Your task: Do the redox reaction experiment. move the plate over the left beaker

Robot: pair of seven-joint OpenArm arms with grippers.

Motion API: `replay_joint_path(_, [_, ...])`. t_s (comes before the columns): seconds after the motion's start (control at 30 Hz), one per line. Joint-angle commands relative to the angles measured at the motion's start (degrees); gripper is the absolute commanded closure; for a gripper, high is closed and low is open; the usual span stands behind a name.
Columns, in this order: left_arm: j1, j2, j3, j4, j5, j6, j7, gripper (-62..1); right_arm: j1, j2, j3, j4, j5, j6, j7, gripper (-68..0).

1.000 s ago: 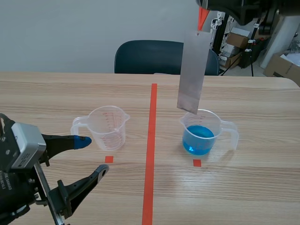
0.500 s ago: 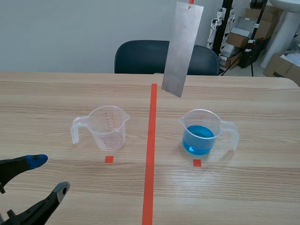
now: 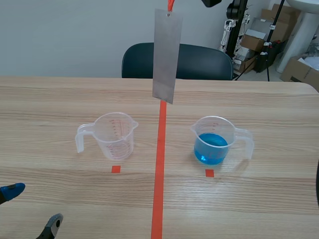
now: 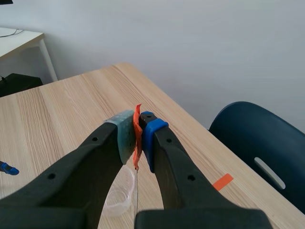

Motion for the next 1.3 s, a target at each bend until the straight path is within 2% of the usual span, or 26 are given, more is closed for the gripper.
replay_joint_path(0.0, [0.5, 1.6, -2.2, 1.6, 0.9, 0.1, -1.2, -62.3, 1.5, 0.0, 0.5, 0.2, 0.7, -0.2, 0.8, -0.4])
replay_joint_path(0.13, [0.9, 5.5, -5.9, 1.6, 3.0, 0.3, -2.0, -62.3, 1.5, -1.9, 0.4, 0.2, -0.1, -0.9, 0.8, -0.4])
replay_joint_path(0.27, [0.9, 9.0, -8.9, 1.6, 3.8, 0.6, -2.1, -62.3, 1.5, -3.3, 0.4, 0.2, -1.6, -2.2, 1.0, -0.4])
replay_joint_path(0.37, [0.7, 11.5, -10.8, 1.6, 5.8, 1.2, -3.2, -62.3, 1.5, -4.3, 0.3, 0.2, -1.9, -3.9, 1.0, -0.4])
replay_joint_path(0.43, [0.5, 12.7, -11.8, 1.7, 6.0, 1.2, -3.8, -62.3, 1.5, -5.1, 0.3, 0.2, -2.2, -3.9, 1.0, -0.4])
replay_joint_path(0.67, [0.1, 13.0, -12.1, 2.5, 6.0, 1.1, -4.5, -62.3, 1.5, -8.9, 0.0, 0.1, -6.8, -3.9, 1.0, -0.4])
replay_joint_path(0.8, [-0.2, 12.8, -12.1, 2.5, 7.4, 0.9, -4.6, -62.3, 1.5, -9.8, -1.7, -0.9, -7.1, -3.8, 1.1, -0.4])
replay_joint_path(1.27, [-0.2, 12.8, -12.1, 2.5, 7.2, 0.7, -4.5, -62.3, 2.0, -9.8, -10.2, -6.0, -13.7, -4.2, 10.6, -0.4])
